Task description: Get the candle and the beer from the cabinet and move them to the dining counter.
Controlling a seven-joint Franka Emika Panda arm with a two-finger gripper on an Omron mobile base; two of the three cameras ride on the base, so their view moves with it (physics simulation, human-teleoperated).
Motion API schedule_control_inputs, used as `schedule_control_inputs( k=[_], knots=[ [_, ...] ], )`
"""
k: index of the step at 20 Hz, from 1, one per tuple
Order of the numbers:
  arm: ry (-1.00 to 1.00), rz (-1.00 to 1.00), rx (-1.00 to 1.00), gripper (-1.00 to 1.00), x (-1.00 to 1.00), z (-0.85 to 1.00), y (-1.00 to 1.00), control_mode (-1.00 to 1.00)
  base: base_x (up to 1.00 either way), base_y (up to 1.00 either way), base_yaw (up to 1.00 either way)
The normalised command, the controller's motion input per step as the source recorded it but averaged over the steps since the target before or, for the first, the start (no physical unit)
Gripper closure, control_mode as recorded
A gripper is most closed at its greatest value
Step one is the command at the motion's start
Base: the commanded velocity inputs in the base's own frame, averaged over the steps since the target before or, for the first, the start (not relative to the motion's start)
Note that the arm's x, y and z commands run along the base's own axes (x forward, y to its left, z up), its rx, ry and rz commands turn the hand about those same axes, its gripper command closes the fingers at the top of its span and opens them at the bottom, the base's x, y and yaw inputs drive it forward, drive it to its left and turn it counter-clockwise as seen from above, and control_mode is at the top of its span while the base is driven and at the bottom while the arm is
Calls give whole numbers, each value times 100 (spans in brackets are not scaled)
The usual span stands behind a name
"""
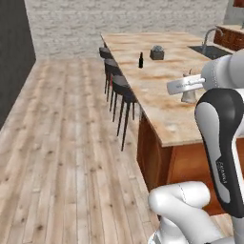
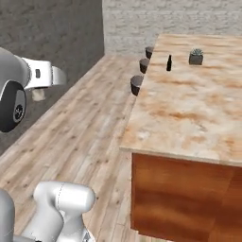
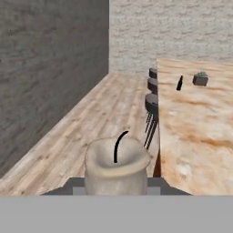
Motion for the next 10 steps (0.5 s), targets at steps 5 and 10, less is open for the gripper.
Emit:
schedule_control_inputs(
  k=[5,10],
  knots=[
    [0,0,0,100,0,0,0,100,20,76,-77],
    [0,0,0,100,0,0,0,100,23,98,-64]
  ],
)
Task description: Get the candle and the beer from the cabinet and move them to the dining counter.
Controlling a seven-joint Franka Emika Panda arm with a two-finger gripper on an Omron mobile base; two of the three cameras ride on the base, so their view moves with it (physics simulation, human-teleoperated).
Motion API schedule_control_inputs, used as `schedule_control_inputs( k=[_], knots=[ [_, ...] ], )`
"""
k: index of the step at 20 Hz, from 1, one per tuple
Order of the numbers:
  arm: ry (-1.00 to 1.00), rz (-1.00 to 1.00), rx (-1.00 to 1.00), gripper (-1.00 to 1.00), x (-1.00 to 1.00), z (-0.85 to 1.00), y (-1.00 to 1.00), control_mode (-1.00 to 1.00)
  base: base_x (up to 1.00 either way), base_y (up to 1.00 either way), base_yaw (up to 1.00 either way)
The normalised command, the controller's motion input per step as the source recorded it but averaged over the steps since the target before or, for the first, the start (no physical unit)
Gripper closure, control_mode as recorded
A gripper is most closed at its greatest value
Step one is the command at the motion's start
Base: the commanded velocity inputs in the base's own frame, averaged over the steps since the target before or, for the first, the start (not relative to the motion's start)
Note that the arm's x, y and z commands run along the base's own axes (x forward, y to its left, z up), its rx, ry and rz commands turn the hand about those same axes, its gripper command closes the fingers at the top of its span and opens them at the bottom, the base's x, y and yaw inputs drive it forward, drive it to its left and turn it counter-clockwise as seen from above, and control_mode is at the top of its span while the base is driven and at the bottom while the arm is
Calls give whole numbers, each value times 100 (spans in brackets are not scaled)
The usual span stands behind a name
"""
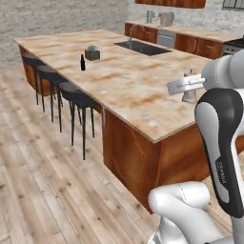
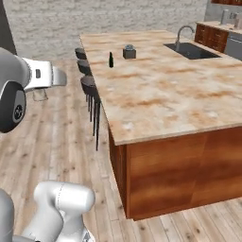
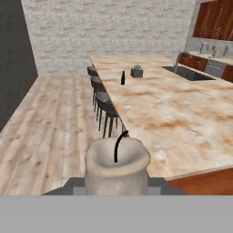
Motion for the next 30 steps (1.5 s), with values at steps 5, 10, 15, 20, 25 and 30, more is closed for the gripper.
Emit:
schedule_control_inputs(
  k=[5,10,15,20,25,30],
  knots=[
    [0,0,0,100,0,0,0,100,48,100,-41],
    [0,0,0,100,0,0,0,100,77,100,-34],
    [0,0,0,100,0,0,0,100,82,100,-38],
    [0,0,0,100,0,0,0,100,68,100,-38],
    [0,0,0,100,0,0,0,100,68,100,-38],
    [0,0,0,100,0,0,0,100,50,100,-39]
  ],
)
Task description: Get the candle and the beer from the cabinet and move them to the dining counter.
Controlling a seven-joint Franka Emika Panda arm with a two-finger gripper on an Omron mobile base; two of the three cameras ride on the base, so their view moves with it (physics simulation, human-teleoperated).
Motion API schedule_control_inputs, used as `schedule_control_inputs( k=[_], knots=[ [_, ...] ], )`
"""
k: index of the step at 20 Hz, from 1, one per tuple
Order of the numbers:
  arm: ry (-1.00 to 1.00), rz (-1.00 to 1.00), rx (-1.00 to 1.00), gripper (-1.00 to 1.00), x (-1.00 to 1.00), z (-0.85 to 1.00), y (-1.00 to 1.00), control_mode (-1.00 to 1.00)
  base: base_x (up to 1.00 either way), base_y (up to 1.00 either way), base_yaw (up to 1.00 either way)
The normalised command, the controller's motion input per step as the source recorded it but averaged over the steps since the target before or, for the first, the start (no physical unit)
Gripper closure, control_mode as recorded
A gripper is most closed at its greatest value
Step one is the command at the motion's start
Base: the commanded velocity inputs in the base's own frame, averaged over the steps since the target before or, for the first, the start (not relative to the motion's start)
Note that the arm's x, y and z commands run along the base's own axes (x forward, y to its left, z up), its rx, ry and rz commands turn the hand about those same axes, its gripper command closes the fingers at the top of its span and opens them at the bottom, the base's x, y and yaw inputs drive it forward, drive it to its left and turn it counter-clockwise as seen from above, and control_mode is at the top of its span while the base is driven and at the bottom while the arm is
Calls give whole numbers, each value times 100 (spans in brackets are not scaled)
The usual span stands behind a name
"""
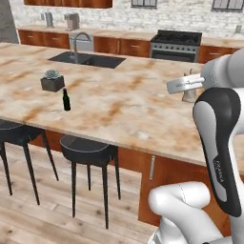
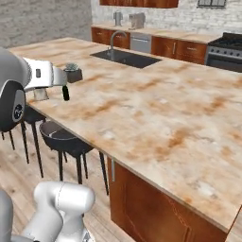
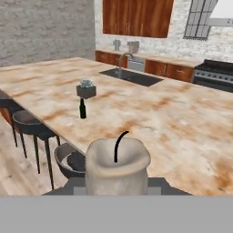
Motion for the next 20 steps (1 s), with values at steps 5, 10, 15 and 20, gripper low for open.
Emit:
schedule_control_inputs(
  k=[5,10,15,20],
  knots=[
    [0,0,0,100,0,0,0,100,27,100,-40],
    [0,0,0,100,0,0,0,100,17,99,-43],
    [0,0,0,100,0,0,0,100,5,84,-39],
    [0,0,0,100,0,0,0,100,4,77,-39]
  ],
)
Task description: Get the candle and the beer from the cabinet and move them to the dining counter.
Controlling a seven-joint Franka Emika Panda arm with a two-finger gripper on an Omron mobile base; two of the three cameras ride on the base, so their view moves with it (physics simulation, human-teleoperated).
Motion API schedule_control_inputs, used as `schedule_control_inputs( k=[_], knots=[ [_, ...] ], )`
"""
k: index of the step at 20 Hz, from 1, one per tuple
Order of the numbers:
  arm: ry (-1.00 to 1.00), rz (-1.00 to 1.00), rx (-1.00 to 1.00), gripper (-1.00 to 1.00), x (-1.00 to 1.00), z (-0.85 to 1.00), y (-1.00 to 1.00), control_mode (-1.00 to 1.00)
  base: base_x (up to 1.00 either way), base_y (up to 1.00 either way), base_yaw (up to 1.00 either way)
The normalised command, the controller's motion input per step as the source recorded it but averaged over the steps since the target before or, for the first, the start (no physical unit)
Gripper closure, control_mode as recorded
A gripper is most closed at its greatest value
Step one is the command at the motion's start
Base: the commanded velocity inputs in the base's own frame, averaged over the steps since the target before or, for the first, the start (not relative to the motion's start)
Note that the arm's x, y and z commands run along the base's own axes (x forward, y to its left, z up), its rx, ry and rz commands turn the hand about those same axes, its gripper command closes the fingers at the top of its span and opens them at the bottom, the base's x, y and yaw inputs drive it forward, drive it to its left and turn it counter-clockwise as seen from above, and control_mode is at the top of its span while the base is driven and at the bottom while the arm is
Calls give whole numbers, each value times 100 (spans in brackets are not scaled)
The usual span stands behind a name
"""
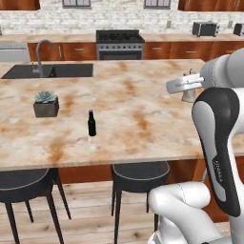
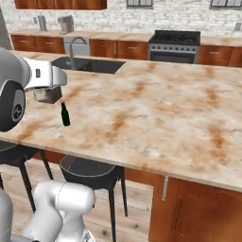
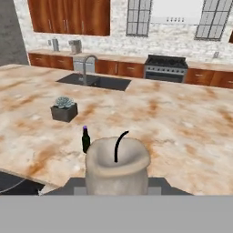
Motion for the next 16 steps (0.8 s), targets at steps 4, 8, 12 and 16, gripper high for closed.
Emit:
schedule_control_inputs(
  k=[4,8,12,16],
  knots=[
    [0,0,0,100,0,0,0,100,4,75,-36],
    [0,0,0,100,0,0,0,100,6,71,-32],
    [0,0,0,100,0,0,0,100,16,63,-27],
    [0,0,0,100,0,0,0,100,29,32,-16]
  ],
)
